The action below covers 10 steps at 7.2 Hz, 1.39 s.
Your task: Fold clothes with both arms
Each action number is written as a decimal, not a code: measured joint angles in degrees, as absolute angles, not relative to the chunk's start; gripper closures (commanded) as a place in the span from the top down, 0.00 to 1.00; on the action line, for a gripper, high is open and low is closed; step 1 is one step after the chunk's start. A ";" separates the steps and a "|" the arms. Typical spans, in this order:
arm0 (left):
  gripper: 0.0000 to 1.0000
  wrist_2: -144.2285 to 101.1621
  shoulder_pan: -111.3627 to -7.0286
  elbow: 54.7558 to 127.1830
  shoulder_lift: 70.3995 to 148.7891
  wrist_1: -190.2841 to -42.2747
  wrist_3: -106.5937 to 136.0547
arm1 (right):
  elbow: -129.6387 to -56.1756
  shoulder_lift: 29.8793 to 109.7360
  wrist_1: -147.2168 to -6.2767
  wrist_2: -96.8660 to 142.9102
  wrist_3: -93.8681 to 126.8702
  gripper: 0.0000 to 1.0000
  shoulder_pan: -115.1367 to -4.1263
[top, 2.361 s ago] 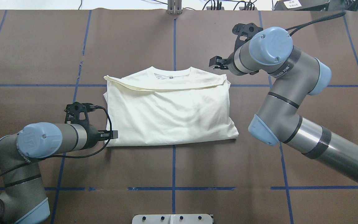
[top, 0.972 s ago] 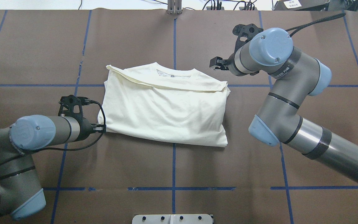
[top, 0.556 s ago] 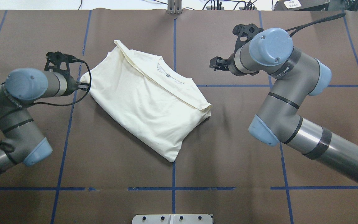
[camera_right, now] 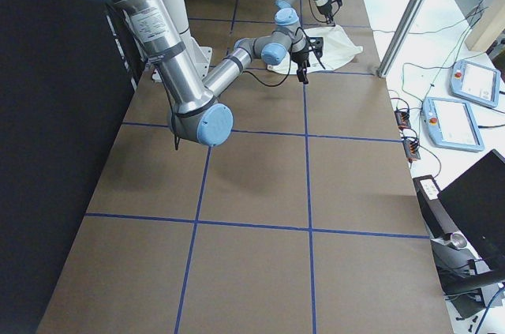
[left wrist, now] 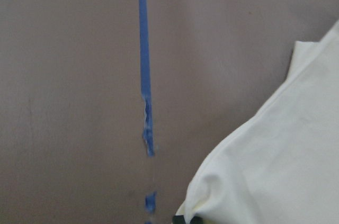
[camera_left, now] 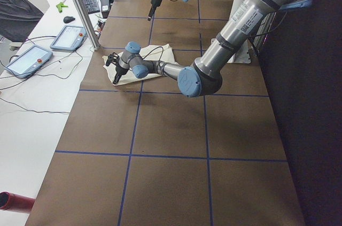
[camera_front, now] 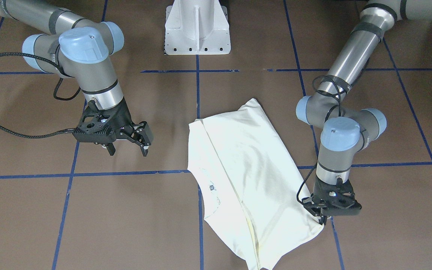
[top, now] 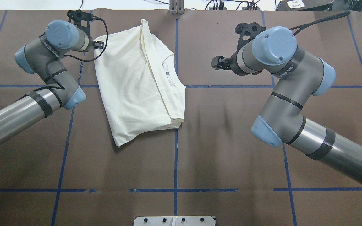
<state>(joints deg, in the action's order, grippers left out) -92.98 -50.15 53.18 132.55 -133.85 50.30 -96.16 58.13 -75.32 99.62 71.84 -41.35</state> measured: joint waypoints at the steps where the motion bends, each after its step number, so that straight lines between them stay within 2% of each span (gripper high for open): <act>1: 1.00 -93.38 -51.44 51.50 133.42 -135.65 48.45 | -96.13 57.75 -75.30 99.63 72.42 1.00 -41.13; 3: 1.00 -98.53 -54.59 55.41 131.53 -136.44 43.41 | -95.36 55.67 -75.33 99.40 75.20 0.97 -39.33; 5: 1.00 -105.56 -56.53 62.97 126.27 -136.59 42.04 | -89.92 50.01 -75.34 96.55 78.78 0.70 -36.31; 6: 1.00 -106.82 -56.84 66.43 123.91 -136.60 41.95 | -84.97 45.96 -75.33 94.18 82.07 0.63 -34.67; 10: 1.00 -107.48 -56.88 69.13 122.00 -136.74 42.04 | -69.65 36.41 -74.20 89.58 85.69 0.60 -30.47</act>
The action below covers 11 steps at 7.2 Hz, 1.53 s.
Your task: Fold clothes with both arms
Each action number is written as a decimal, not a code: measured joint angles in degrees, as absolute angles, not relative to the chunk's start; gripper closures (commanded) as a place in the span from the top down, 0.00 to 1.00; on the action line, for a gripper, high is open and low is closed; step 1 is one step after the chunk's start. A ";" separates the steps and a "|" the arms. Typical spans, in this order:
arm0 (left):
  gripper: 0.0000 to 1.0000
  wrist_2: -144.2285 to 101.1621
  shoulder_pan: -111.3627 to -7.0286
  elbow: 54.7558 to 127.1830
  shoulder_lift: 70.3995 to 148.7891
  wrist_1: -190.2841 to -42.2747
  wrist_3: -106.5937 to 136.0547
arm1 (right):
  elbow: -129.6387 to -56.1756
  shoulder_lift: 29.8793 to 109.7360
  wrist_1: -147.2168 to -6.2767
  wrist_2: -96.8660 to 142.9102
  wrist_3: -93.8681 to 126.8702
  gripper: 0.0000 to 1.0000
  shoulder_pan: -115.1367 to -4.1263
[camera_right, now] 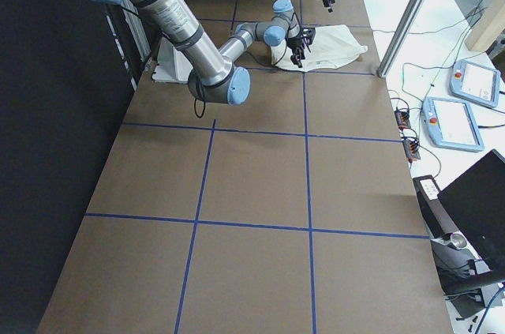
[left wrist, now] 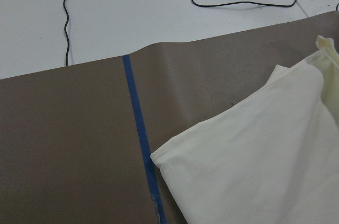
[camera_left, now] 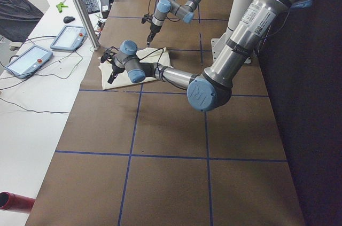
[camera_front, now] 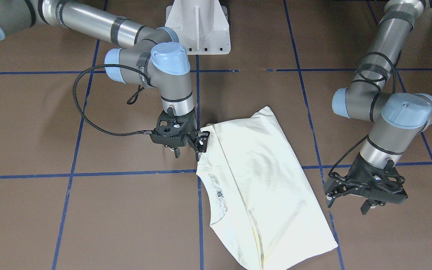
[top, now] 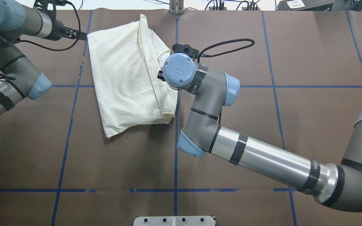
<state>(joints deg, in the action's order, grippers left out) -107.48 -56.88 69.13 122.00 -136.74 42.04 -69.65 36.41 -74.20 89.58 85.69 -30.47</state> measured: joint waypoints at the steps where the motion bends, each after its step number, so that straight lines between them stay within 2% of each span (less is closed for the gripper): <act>1: 1.00 -107.49 -56.79 69.15 121.89 -136.75 42.17 | -66.62 35.66 -71.54 88.56 85.70 0.59 -29.71; 2: 1.00 -107.47 -56.69 69.17 121.85 -136.76 42.33 | -64.32 35.29 -69.25 87.69 85.70 0.55 -29.28; 3: 1.00 -107.43 -56.56 69.17 121.83 -136.76 42.48 | -63.39 35.12 -68.24 87.30 85.69 0.30 -29.10; 4: 1.00 -107.39 -56.43 69.16 121.82 -136.76 42.57 | -63.16 35.01 -67.91 87.17 85.78 0.00 -29.05; 8: 1.00 -107.23 -56.15 69.08 121.82 -136.78 42.79 | -65.81 36.03 -69.46 87.34 85.90 0.00 -29.11; 9: 1.00 -107.23 -56.02 69.08 121.82 -136.81 43.11 | -70.79 38.87 -71.74 87.44 85.68 0.00 -29.13; 11: 1.00 -107.23 -55.70 69.08 121.81 -136.84 44.18 | -85.89 50.39 -74.04 86.74 85.63 0.00 -27.58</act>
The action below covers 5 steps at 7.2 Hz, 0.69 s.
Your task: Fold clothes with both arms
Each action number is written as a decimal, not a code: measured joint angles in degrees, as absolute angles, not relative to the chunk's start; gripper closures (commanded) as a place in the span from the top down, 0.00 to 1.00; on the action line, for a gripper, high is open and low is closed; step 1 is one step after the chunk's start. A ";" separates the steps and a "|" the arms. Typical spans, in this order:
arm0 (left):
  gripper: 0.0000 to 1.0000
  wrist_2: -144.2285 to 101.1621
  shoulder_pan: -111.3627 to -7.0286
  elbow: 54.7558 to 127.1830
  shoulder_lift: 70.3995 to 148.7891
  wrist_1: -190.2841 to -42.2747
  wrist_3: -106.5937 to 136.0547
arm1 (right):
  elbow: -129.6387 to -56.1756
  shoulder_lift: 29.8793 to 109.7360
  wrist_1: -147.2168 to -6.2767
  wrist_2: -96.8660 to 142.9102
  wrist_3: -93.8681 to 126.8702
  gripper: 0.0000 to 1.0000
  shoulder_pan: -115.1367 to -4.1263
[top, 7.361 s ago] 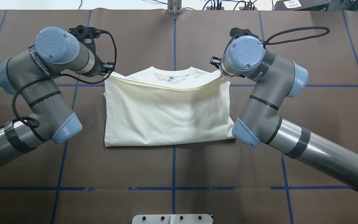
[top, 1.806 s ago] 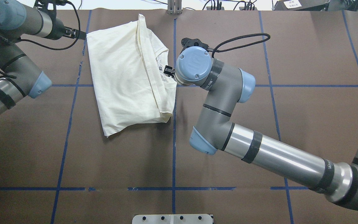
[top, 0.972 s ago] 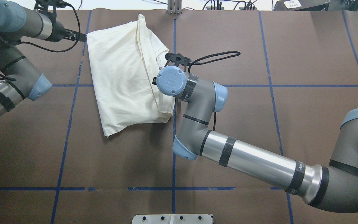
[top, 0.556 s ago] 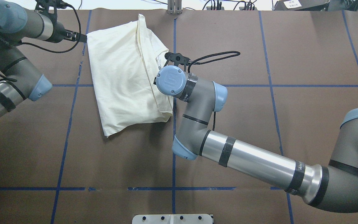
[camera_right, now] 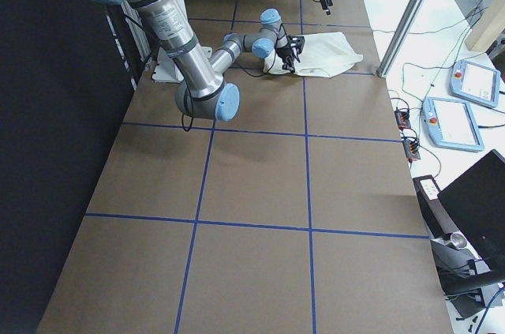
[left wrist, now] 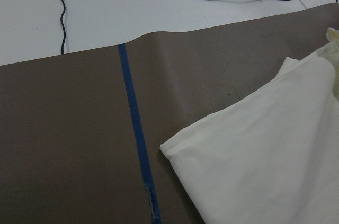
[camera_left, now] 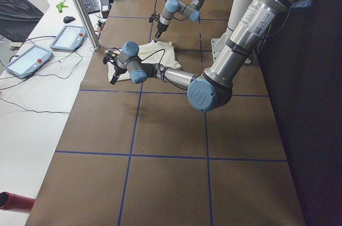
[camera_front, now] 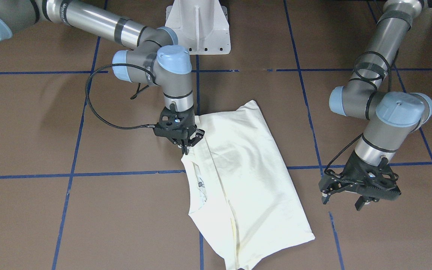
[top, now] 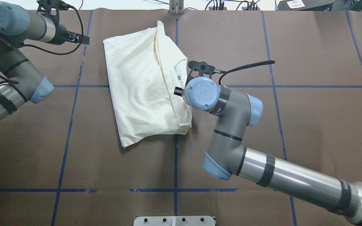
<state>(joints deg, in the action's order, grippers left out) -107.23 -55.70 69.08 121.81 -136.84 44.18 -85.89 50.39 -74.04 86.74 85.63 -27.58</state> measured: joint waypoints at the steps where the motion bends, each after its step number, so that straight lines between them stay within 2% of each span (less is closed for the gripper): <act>1: 1.00 -107.23 -55.59 69.08 121.81 -136.84 44.37 | -92.77 56.40 -74.27 85.43 85.80 0.00 -25.71; 2: 1.00 -107.23 -55.49 69.08 121.83 -136.84 44.44 | -98.03 61.36 -74.31 83.71 86.05 0.00 -23.65; 3: 1.00 -107.23 -55.43 69.08 121.87 -136.84 44.46 | -102.14 65.52 -74.29 82.12 86.49 0.08 -21.72; 4: 1.00 -107.23 -55.40 69.10 121.89 -136.85 44.49 | -105.25 68.65 -74.28 80.66 87.15 0.99 -20.09; 5: 1.00 -107.24 -55.38 69.31 121.93 -136.85 44.53 | -107.15 70.56 -74.31 79.03 87.46 1.00 -18.73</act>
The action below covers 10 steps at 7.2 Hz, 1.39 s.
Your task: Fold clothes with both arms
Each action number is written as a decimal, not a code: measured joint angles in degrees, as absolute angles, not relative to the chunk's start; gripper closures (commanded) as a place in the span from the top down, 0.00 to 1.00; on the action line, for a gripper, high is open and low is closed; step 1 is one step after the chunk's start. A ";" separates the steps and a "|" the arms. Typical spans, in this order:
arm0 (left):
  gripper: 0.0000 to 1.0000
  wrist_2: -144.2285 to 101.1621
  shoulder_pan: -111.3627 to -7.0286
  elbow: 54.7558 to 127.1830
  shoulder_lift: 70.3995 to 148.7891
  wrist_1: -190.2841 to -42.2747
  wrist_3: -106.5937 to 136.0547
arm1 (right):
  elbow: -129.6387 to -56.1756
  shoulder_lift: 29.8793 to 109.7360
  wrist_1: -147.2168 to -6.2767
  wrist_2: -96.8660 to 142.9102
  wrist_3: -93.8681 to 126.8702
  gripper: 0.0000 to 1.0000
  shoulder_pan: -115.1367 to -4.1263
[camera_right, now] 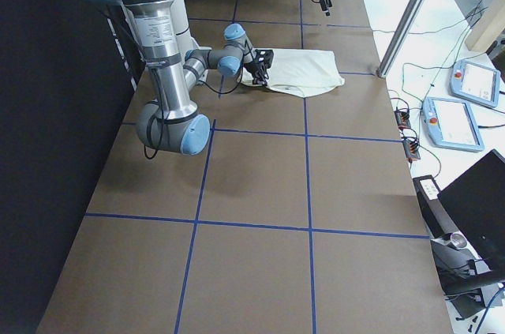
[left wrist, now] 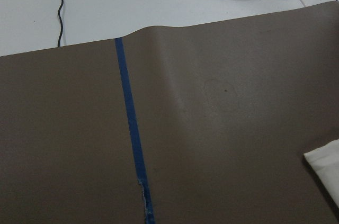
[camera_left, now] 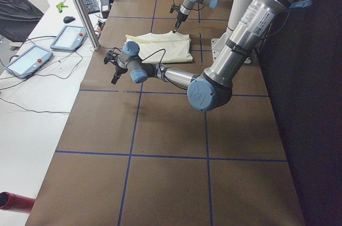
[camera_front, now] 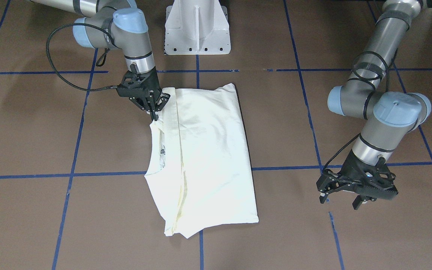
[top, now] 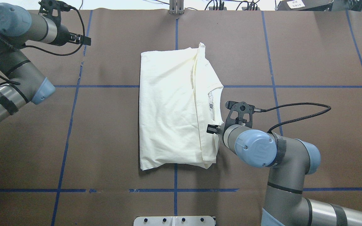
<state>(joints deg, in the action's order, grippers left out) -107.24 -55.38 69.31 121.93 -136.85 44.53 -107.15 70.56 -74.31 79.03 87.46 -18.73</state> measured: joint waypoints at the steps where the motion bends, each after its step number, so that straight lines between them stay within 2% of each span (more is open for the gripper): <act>1: 1.00 -107.37 -55.35 70.30 121.94 -136.54 44.57 | -107.84 71.06 -74.52 78.23 86.60 1.00 -17.91; 3: 1.00 -110.12 -55.30 76.79 120.22 -130.83 44.58 | -108.35 69.52 -76.58 80.16 79.58 1.00 -18.42; 5: 1.00 -112.17 -55.23 89.95 114.63 -121.08 44.51 | -110.10 67.88 -81.61 82.26 74.08 0.99 -18.51; 6: 1.00 -112.90 -55.21 94.70 112.74 -117.53 44.51 | -110.67 67.09 -83.79 81.50 71.07 0.82 -17.05; 7: 1.00 -113.31 -55.20 96.77 111.95 -115.88 44.53 | -110.87 66.65 -84.93 79.04 67.91 0.69 -14.69; 8: 1.00 -113.45 -55.16 97.44 111.64 -115.26 44.55 | -110.87 66.38 -85.39 76.20 64.48 0.61 -12.18; 10: 1.00 -113.47 -55.07 97.39 111.50 -115.01 44.56 | -110.73 66.36 -85.53 73.17 59.00 0.54 -9.30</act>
<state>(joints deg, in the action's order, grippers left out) -113.47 -55.07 97.39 111.50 -115.01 44.56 -110.73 66.36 -85.53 73.17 59.00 -9.30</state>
